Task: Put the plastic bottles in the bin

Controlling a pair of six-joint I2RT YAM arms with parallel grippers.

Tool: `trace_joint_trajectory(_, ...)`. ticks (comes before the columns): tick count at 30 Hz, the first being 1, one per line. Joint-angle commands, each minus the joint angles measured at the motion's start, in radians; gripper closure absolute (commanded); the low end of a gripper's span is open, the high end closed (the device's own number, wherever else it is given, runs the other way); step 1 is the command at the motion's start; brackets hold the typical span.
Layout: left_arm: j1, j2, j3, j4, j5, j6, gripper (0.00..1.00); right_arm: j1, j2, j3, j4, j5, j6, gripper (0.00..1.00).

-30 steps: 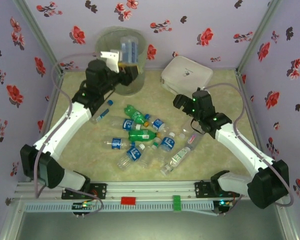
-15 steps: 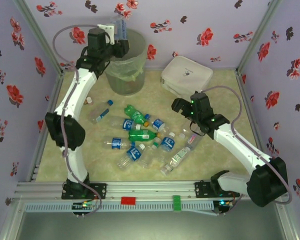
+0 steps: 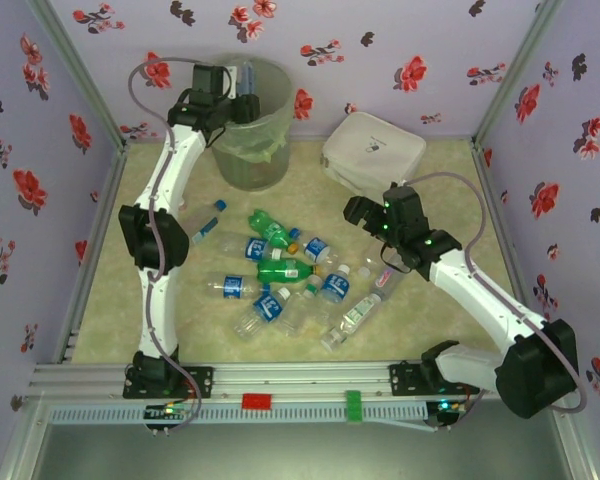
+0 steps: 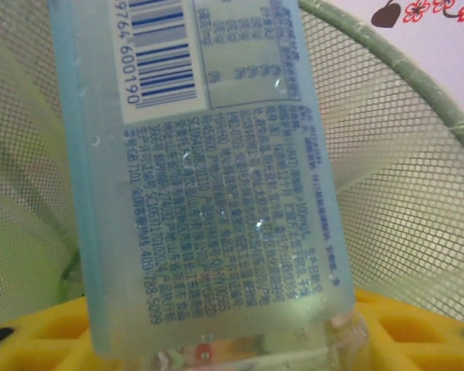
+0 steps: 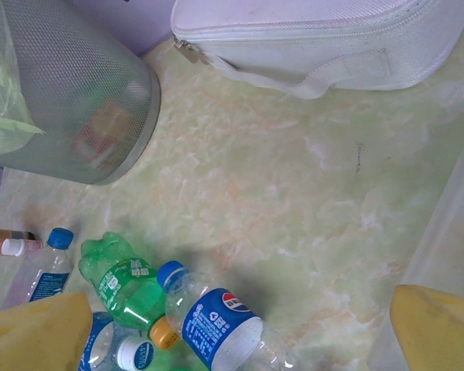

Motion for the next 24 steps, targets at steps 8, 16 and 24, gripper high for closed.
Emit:
trace_joint_trajectory(8,0.010,-0.069,0.050,0.016,0.007,-0.020,0.03,-0.002,-0.011,-0.010,-0.034,0.047,0.013,0.00)
trace_joint_trajectory(16,-0.001,-0.328,-0.245,0.215,0.076,-0.073,0.00,-0.003,-0.011,-0.013,-0.162,0.191,0.030,0.00)
trace_joint_trajectory(24,-0.055,-0.757,-0.907,0.616,0.095,-0.135,0.00,-0.025,-0.010,-0.052,-0.271,0.347,0.038,0.00)
